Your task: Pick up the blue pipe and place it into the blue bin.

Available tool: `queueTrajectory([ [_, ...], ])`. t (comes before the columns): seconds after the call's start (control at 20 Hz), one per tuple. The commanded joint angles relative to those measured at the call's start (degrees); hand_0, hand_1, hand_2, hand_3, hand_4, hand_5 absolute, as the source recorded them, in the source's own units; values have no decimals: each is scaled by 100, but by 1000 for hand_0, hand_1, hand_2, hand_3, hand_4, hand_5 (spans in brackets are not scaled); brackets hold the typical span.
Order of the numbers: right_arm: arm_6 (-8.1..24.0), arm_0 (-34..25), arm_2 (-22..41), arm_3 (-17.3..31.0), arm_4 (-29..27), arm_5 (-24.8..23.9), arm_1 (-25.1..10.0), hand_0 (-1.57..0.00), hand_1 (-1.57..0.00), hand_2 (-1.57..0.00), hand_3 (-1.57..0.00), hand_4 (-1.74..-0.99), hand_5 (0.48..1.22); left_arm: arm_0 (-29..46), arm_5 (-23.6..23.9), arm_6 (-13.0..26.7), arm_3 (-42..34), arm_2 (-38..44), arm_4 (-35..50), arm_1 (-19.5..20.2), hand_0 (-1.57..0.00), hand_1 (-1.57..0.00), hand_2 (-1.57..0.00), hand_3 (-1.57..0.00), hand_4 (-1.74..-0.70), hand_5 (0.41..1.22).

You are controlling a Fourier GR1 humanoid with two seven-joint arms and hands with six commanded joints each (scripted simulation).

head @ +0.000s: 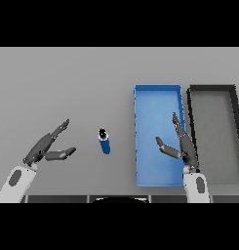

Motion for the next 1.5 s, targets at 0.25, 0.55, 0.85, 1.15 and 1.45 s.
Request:
queueTrajectory([
  [0.25, -47, 22, 47, -1, 59, -45, 76, 1, 1, 1, 1, -1256, 616, -99, -252, 387, -204, -605, -235, -290, 1, 1, 1, 1, -1094, 463],
  [0.55, 52, 67, 42, -99, -18, -6, 91, 1, 1, 1, 1, -1272, 617, -366, -243, 406, 105, -1055, -593, -934, 1, 1, 1, 1, -1117, 446],
  [0.85, 31, 195, 50, -200, -29, -2, 109, 1, 1, 1, 1, -1274, 605, -891, -302, 640, 832, -1200, -603, -1661, 1, 1, 1, 1, -1117, 448],
  [1.15, 36, 238, 9, -161, -62, 29, 74, 1, 1, 1, 1, -1264, 598, -1224, -191, 132, 1509, -1292, -901, -2192, 1, 1, 1, 1, -1092, 477],
  [1.45, 22, 201, -29, -169, -69, 21, 38, 1, 1, 1, 1, -1259, 605, -1224, -74, -46, 1825, -1068, -508, -2691, -668, -788, -873, -875, -1419, 906],
])
